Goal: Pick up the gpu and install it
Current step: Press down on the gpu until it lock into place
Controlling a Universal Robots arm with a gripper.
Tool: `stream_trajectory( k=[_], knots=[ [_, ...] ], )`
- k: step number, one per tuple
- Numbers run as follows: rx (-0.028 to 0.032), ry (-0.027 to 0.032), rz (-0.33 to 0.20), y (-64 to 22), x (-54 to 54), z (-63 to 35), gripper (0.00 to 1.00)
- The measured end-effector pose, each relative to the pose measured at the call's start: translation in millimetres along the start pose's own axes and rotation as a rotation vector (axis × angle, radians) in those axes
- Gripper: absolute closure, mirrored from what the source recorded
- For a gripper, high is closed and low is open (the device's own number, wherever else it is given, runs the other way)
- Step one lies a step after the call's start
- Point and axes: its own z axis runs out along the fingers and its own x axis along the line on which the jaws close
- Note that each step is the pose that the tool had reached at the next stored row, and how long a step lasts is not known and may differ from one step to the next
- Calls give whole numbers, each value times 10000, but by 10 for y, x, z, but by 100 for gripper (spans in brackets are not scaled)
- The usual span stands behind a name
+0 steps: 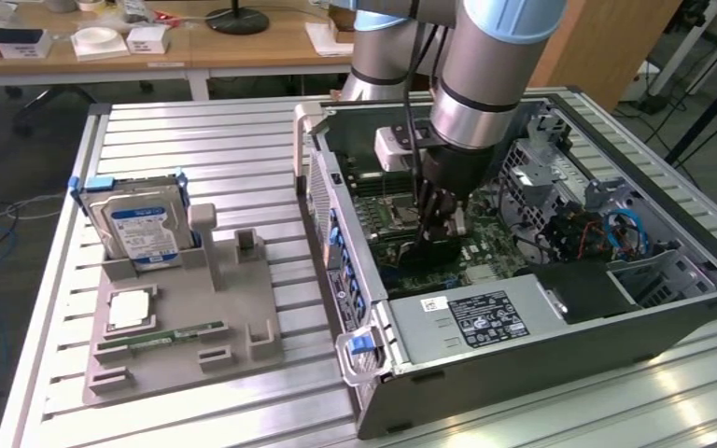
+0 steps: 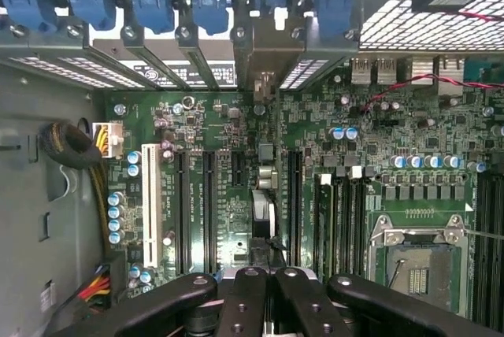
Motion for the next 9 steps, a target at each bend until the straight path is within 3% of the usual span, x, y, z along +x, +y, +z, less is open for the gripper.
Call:
stream_trajectory(
  k=[5,9],
  knots=[
    [-2,12,3,11,-4,-209,89],
    [-3,12,1,93,-3,-303,89]
  ],
)
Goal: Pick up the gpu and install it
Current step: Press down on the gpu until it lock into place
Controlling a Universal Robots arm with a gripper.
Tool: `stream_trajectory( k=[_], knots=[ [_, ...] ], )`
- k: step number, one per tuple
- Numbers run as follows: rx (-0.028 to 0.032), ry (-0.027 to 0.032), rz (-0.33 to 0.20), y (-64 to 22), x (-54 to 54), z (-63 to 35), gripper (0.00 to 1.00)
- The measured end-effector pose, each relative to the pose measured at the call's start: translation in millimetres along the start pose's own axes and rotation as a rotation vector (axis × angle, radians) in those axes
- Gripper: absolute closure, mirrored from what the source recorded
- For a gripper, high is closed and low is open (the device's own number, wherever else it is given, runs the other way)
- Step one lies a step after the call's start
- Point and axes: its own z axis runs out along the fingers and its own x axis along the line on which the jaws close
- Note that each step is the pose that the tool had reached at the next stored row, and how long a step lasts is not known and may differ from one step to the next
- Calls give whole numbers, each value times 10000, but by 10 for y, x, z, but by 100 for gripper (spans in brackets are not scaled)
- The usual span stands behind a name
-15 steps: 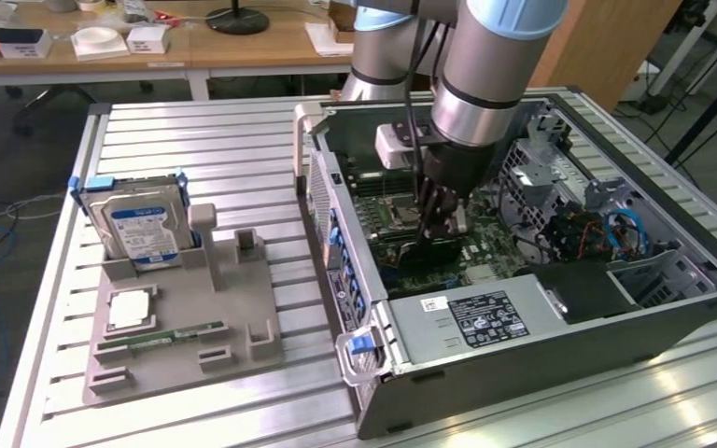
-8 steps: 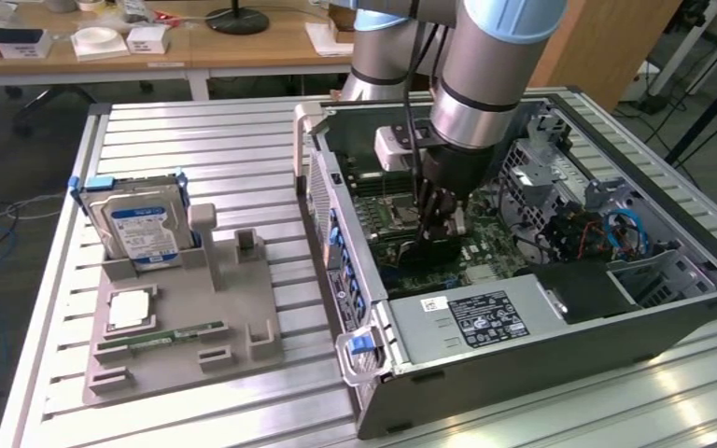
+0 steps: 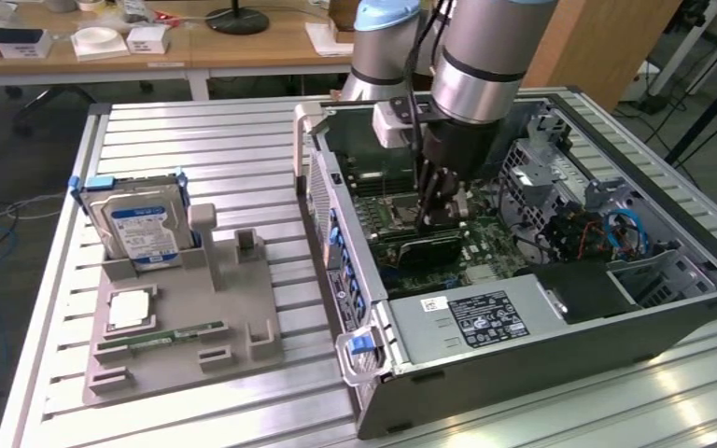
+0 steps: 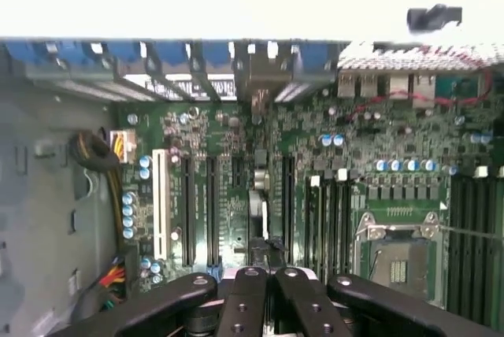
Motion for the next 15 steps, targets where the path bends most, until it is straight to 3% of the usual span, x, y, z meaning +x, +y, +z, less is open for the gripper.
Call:
stream_trajectory(
  k=[8,15],
  knots=[
    [2,0,-1,310,8,-47,89],
    [1,1,0,509,13,-134,89]
  ],
)
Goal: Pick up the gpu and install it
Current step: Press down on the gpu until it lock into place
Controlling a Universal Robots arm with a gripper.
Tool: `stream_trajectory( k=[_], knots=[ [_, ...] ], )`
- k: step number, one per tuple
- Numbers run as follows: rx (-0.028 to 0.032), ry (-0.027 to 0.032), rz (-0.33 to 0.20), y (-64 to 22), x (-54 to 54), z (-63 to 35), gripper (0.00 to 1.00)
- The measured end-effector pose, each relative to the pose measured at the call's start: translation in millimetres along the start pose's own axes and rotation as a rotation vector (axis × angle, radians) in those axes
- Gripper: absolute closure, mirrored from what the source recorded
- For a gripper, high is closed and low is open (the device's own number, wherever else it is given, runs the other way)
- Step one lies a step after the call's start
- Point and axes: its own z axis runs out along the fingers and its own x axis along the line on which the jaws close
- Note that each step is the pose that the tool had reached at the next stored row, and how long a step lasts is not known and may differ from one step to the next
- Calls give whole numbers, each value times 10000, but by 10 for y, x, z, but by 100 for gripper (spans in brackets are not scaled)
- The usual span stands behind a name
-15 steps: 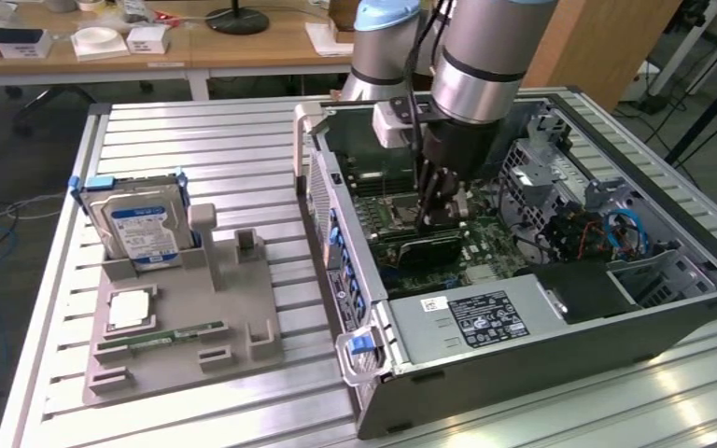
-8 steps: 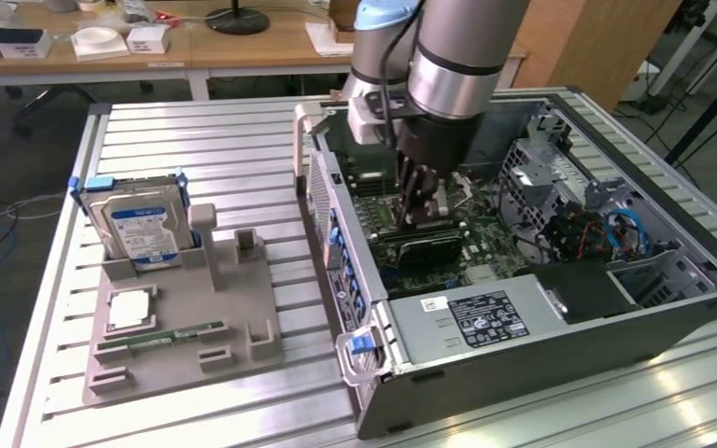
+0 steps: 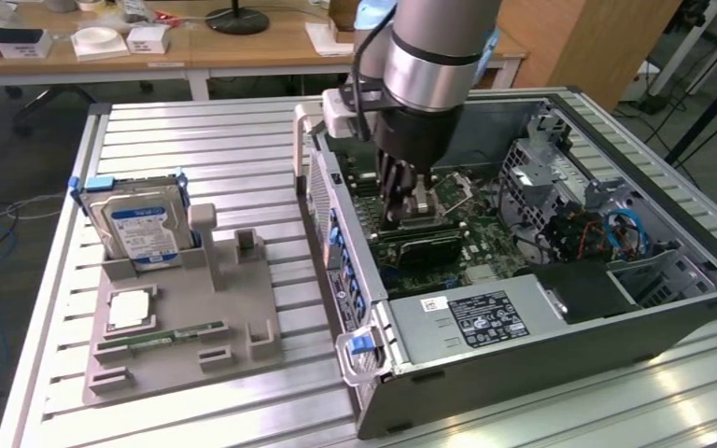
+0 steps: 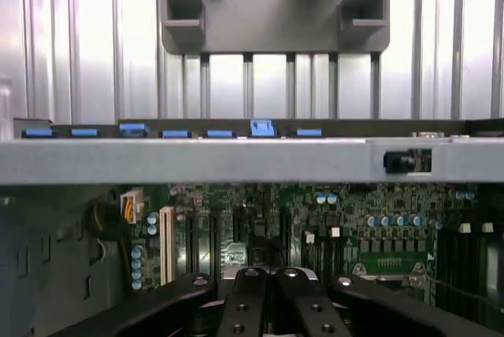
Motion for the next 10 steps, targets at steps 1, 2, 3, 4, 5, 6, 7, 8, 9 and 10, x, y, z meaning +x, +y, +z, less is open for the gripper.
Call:
stream_trajectory(
  k=[1,2,3,4,5,6,7,8,9,10],
  knots=[
    [0,-1,0,41,1,-3,89],
    [-1,1,-1,83,2,-6,89],
    [0,1,-1,121,4,-7,89],
    [0,0,0,160,5,-7,89],
    [0,0,1,199,6,-7,89],
    [0,0,1,224,6,-6,89],
    [1,0,0,239,7,-6,89],
    [0,-2,0,247,7,-5,89],
    [0,-1,0,247,7,-6,89],
    [0,0,-1,247,7,-5,89]
  ],
)
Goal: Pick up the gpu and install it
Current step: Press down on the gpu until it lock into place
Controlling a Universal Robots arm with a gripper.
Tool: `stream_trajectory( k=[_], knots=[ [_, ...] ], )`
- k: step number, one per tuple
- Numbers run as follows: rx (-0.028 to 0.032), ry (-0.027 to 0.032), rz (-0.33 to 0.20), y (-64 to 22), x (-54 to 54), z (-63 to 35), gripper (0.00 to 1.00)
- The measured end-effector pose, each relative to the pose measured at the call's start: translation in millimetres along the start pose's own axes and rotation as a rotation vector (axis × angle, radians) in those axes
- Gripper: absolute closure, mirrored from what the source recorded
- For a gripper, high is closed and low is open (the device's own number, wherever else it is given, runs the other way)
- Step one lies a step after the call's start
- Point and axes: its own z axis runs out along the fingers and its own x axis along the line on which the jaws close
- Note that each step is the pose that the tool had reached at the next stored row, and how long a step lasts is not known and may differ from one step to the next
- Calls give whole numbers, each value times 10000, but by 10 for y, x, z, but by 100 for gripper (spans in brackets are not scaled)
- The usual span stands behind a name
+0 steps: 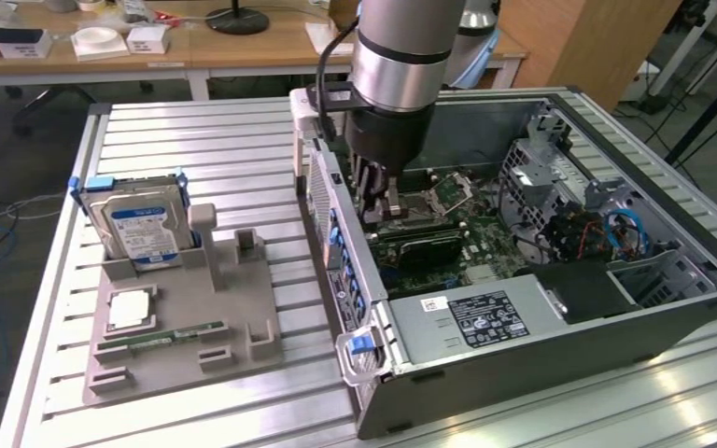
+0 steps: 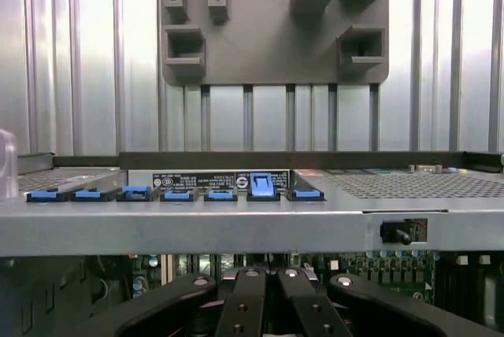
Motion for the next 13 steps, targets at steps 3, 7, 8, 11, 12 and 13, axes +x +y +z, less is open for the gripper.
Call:
stream_trajectory(
  k=[3,7,8,11,12,13],
  knots=[
    [-4,0,0,2,1,13,89],
    [-51,2,5,3,1,39,89],
    [-92,3,6,3,1,43,89],
    [-220,8,11,3,1,47,89],
    [-219,7,11,3,1,47,89],
    [-220,7,11,3,1,47,89]
  ],
)
